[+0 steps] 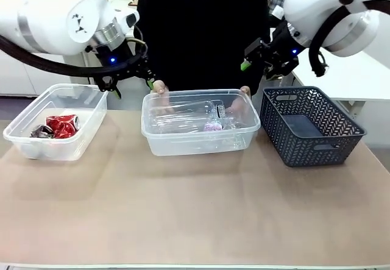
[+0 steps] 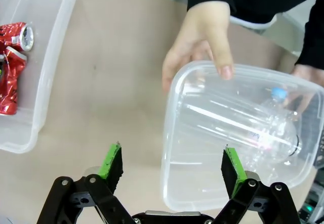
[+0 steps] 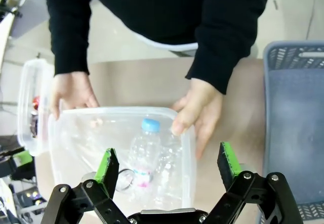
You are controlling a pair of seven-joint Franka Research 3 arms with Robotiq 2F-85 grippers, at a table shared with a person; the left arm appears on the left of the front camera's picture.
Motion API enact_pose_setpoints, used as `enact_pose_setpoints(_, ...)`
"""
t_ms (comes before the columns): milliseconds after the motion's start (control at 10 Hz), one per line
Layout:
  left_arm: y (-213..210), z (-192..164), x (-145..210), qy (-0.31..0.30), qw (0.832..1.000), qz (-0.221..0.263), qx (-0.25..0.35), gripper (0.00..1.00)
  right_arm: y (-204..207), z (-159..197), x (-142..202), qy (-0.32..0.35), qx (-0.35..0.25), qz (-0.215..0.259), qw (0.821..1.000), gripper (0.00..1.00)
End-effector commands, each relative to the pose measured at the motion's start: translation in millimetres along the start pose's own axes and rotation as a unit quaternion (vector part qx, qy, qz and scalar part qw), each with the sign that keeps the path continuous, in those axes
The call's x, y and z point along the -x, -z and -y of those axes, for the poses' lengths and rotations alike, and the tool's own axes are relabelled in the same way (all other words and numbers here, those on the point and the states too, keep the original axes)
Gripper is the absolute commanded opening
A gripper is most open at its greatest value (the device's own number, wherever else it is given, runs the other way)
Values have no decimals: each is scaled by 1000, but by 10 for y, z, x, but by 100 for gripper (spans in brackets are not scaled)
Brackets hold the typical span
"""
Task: Sort the waste into each basket.
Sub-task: Release the Organizing box you were holding.
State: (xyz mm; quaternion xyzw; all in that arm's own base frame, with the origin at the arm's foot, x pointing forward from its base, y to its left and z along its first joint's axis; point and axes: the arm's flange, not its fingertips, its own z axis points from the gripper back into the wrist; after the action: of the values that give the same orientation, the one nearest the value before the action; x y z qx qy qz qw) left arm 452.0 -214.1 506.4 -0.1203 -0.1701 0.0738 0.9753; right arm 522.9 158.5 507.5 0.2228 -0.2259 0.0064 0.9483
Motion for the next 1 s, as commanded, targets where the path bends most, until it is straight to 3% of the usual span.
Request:
enact_pose_setpoints(0, -66, -28, -35, 9, 1000, -6, 3, 100, -22, -12, -30, 12, -1, 2, 1000, 100)
enact_pose_setpoints(300, -30, 12, -14, 5, 1000, -4, -1, 100, -10, -2, -11, 3, 0, 1, 1000, 100)
enact_pose_setpoints(400, -233, -65, 44, 64, 996, -44, 44, 100, -500, 183, 109, 19, -71, -13, 997, 100)
enact_pose_setpoints(500, -508, -212, 124, 86, 993, -45, 69, 100, -988, 401, 277, 19, -130, 3, 991, 100)
enact_pose_setpoints(600, -802, -422, 205, 100, 983, -45, 151, 100, -1431, 646, 457, 32, -217, 2, 976, 100)
enact_pose_setpoints(700, -1039, -727, 269, 75, 964, -32, 252, 100, -1791, 951, 666, 58, -331, -18, 942, 100)
enact_pose_setpoints(800, -1130, -1003, 307, 45, 943, -50, 326, 100, -1959, 1201, 770, 132, -390, -44, 910, 100)
enact_pose_setpoints(900, -1156, -1295, 324, 21, 912, -24, 408, 100, -2019, 1466, 779, 242, -447, -58, 859, 100)
